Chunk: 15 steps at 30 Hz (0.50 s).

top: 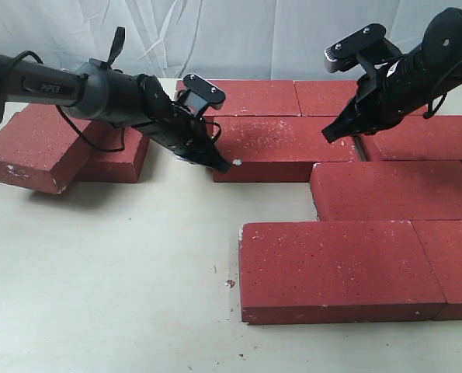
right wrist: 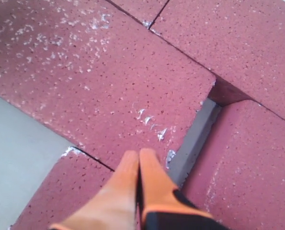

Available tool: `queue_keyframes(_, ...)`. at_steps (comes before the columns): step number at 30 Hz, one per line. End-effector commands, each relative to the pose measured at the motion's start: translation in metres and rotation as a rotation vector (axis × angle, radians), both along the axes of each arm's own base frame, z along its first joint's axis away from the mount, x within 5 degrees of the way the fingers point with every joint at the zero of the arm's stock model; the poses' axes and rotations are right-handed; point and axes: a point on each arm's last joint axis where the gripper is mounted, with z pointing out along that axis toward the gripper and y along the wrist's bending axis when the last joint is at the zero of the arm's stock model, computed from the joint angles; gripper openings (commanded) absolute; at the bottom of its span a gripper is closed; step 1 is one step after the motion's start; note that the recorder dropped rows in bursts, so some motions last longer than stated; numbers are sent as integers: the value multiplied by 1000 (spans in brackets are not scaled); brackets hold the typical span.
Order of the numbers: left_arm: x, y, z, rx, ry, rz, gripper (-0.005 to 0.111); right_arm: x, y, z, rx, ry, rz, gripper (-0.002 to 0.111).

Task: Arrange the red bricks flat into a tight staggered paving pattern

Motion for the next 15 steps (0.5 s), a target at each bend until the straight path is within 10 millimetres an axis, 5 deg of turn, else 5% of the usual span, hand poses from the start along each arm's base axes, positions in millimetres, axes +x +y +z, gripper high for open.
queue_keyframes(1, -7, -16, 4, -20, 24, -32, 0, 1, -2, 4, 4, -14, -7, -1)
queue_keyframes(15, -8, -34, 7, -45, -43, -33, 0, 0, -2, 4, 5, -9, -8, -1)
